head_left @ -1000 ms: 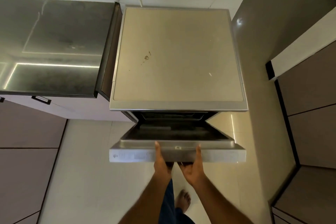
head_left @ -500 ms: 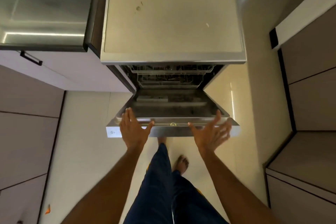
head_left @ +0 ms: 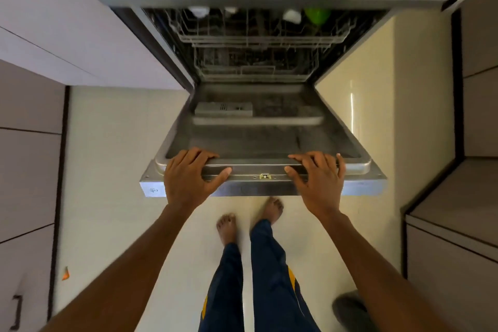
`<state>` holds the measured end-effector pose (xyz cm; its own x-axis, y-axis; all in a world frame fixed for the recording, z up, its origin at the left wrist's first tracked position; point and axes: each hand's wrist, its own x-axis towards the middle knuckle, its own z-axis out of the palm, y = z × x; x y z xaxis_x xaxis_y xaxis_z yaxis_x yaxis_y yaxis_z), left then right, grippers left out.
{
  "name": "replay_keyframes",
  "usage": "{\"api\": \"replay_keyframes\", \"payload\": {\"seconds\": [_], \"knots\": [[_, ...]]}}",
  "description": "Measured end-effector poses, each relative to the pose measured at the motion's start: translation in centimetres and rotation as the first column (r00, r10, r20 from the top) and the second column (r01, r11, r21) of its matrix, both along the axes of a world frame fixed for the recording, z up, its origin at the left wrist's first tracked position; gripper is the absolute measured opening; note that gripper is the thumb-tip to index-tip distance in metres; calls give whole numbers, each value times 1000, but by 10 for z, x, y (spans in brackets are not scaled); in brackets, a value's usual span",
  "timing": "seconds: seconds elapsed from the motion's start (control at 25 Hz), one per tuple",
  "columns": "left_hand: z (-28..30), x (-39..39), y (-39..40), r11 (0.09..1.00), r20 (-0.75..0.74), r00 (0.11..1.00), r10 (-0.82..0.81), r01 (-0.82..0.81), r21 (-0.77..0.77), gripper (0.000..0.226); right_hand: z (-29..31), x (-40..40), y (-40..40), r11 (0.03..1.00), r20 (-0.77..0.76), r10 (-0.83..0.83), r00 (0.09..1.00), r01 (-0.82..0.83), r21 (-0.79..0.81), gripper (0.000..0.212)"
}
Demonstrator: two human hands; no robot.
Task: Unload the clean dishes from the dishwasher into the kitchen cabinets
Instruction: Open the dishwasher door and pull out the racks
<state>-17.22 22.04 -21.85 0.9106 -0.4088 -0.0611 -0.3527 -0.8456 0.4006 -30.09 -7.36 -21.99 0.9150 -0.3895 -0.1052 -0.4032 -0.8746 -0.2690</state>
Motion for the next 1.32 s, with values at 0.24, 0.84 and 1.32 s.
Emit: {"api": "replay_keyframes", "payload": {"seconds": [0.24,0.84,1.32], "knots": [[-90,-97,39,996,-136,988,-67,73,42,62,-89,-97,43,997,-91,2,996,4,72,38],[-262,-205,76,851,-487,864,-127,347,393,110,-284,-189,84,980,-600,194,776,-129,150,113],[-347,-175,64,785,-815,580,1,504,360,106,-366,-167,72,919,-807,367,462,-42,393,124]]}}
